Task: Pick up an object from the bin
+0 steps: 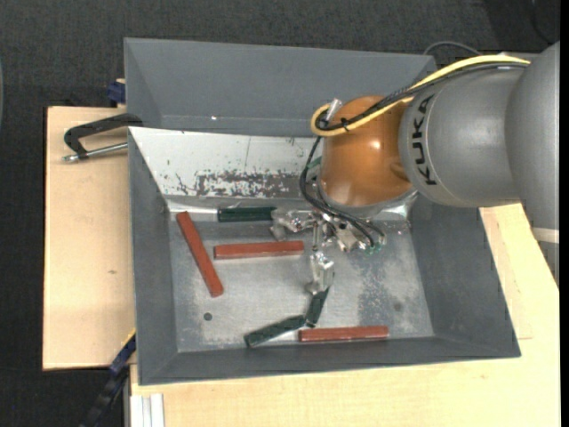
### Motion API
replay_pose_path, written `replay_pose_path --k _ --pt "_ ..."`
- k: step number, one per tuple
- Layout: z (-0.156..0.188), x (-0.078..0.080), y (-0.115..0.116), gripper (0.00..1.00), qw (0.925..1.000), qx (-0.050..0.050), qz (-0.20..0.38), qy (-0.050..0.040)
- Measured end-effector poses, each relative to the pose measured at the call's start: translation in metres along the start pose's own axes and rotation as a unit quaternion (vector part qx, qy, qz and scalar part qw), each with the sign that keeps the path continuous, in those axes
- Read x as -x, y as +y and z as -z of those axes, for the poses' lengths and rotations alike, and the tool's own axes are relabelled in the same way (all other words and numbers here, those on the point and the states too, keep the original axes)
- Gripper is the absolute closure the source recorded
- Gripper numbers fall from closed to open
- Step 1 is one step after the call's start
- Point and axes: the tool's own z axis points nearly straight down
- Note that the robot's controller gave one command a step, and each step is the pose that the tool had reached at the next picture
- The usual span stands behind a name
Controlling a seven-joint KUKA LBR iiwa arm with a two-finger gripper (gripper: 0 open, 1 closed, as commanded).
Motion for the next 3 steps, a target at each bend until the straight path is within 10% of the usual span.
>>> replay_pose_path --k 3 --pt "0.002 0.03 0.035 0.0 0.9994 0.0 0.035 -0.0024"
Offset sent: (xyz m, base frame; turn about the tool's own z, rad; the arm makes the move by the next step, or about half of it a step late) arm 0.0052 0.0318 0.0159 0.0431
